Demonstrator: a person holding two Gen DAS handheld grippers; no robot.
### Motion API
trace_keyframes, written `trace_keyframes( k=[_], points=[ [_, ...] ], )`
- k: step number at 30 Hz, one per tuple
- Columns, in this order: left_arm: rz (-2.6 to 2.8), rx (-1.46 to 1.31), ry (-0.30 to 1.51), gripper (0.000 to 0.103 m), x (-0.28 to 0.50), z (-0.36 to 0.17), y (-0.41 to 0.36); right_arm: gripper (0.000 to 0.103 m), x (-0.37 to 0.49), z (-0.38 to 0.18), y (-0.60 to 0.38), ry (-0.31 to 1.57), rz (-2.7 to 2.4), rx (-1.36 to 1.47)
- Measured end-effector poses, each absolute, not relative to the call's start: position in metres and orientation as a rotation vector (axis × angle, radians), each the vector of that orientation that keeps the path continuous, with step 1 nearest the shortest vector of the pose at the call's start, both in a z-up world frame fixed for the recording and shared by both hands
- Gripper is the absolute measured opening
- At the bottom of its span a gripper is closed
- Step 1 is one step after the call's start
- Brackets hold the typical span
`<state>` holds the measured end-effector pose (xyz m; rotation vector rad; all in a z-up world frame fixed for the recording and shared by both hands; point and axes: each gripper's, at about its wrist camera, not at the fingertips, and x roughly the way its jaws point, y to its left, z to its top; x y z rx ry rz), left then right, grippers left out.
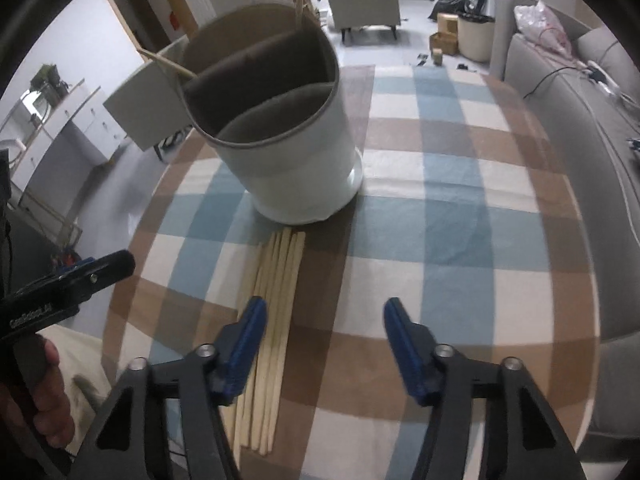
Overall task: Organize utensils
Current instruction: 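Lower the right tool onto the chopstick bundle and close on a chopstick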
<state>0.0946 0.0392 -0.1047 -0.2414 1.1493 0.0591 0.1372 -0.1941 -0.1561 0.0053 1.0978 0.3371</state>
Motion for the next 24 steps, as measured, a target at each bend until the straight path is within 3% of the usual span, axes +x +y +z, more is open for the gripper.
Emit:
trace_keyframes(
  k=[6, 24],
  points=[
    [0.049, -0.294, 1.179, 0.09, 0.099, -0.113, 0.05, 0.034, 0.167, -0.18, -0.171, 1.163, 0.342, -0.073],
    [0.075, -0.398, 1.224, 0.09, 0.112, -0.128, 0.074, 0.022, 0.187, -0.205, -0.137, 1.225, 0.298, -0.204]
  ],
)
